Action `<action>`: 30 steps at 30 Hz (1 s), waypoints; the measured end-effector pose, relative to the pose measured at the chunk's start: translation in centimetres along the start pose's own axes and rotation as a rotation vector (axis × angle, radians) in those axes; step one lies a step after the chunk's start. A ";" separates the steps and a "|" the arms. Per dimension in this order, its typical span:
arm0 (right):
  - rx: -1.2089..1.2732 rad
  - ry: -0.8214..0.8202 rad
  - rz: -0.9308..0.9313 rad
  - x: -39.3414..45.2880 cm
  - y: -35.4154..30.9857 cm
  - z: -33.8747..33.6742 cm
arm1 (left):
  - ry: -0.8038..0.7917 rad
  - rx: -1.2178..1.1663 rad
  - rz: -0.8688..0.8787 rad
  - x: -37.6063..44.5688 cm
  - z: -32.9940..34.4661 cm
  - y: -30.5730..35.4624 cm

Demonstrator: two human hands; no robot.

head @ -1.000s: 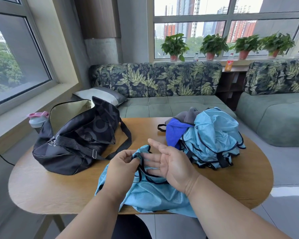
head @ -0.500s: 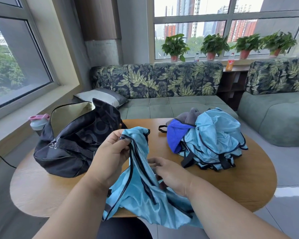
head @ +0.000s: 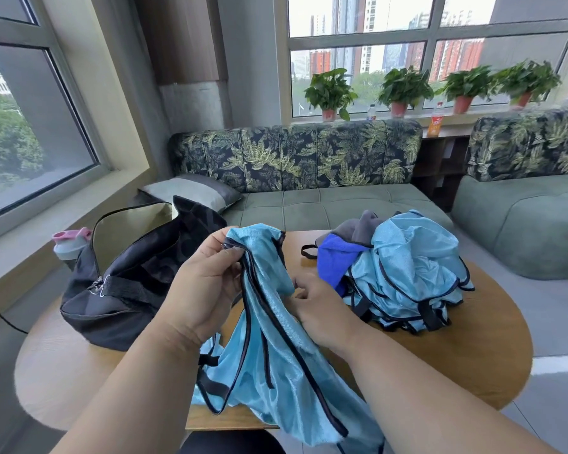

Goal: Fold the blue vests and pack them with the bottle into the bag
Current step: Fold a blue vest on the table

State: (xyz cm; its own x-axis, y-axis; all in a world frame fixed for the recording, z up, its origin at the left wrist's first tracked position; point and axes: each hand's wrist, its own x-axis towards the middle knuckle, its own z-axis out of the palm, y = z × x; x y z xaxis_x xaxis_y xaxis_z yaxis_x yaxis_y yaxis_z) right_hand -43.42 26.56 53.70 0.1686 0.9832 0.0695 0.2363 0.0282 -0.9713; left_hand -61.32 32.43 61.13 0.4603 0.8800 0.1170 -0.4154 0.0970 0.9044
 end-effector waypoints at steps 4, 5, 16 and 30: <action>0.002 0.222 0.011 1.2 0.1 -0.8 | 0.135 -0.021 0.041 1.3 -0.3 1.0; -0.004 0.288 0.003 1.7 -0.2 -1.1 | 0.160 -0.015 0.050 1.6 -0.3 1.2; 0.213 0.490 -0.094 3.8 -5.6 -4.8 | 0.262 0.001 0.101 3.5 0.0 2.8; 0.381 0.208 -0.373 4.5 -17.6 -9.6 | 0.118 0.035 0.346 7.3 6.0 16.0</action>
State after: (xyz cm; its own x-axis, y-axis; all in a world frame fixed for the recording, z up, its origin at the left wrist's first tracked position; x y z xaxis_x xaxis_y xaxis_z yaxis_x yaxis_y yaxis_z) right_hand -37.68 28.76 73.31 0.3338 0.8392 0.4294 -0.0395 0.4676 -0.8831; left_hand -59.91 37.63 78.88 0.2026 0.9058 0.3721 -0.5024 -0.2300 0.8335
